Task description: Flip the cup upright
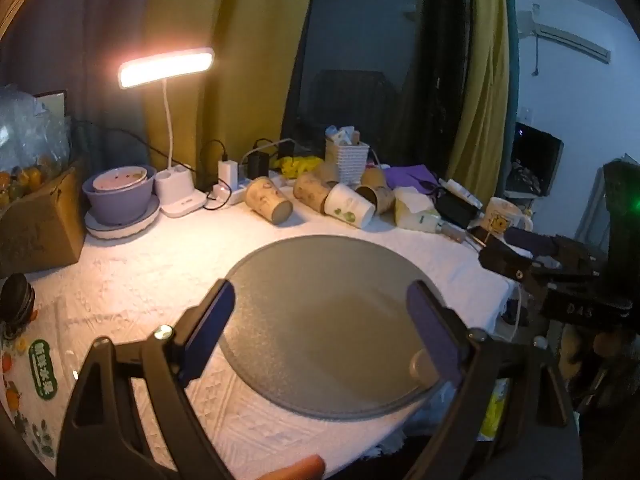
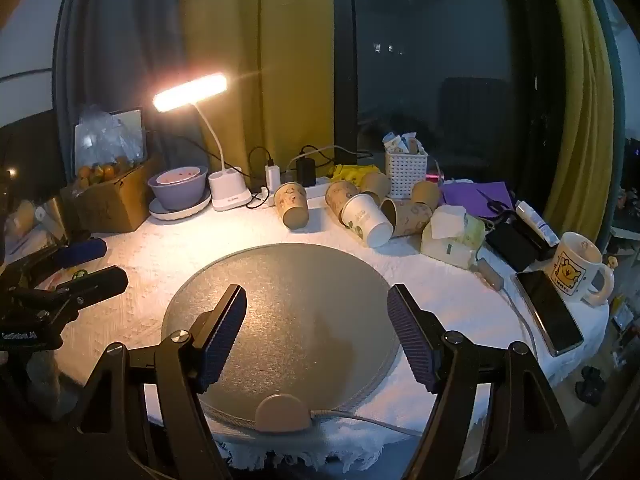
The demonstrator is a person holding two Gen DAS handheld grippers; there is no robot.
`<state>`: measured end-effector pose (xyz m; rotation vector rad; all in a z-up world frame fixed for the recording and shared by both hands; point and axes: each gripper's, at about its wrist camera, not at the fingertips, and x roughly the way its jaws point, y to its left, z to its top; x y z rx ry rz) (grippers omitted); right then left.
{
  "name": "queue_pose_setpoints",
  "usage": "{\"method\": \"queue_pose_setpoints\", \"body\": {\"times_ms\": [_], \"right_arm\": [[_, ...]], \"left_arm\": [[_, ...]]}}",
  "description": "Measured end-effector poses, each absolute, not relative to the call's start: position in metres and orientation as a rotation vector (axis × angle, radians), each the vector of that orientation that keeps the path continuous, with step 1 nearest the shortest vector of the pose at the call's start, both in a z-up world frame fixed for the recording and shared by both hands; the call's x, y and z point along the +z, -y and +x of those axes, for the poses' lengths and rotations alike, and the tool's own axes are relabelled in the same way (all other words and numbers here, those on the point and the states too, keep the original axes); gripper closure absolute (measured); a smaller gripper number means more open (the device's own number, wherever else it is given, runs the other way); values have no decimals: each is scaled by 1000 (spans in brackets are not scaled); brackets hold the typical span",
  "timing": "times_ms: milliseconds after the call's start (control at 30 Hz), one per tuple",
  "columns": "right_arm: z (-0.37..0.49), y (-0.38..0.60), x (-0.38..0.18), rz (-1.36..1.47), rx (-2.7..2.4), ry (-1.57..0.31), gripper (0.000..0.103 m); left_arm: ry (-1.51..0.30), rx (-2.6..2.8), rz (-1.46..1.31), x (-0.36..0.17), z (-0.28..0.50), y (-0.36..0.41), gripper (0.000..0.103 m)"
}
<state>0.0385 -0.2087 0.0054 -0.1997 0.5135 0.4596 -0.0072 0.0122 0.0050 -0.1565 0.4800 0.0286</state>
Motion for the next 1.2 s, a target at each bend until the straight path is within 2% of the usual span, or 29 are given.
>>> {"method": "queue_pose_setpoints", "body": {"times_ms": [1200], "right_arm": [[32,202,13,-229,460,-497,27]], "left_arm": [[-453,7,-182,10,-11,-11,14]]}}
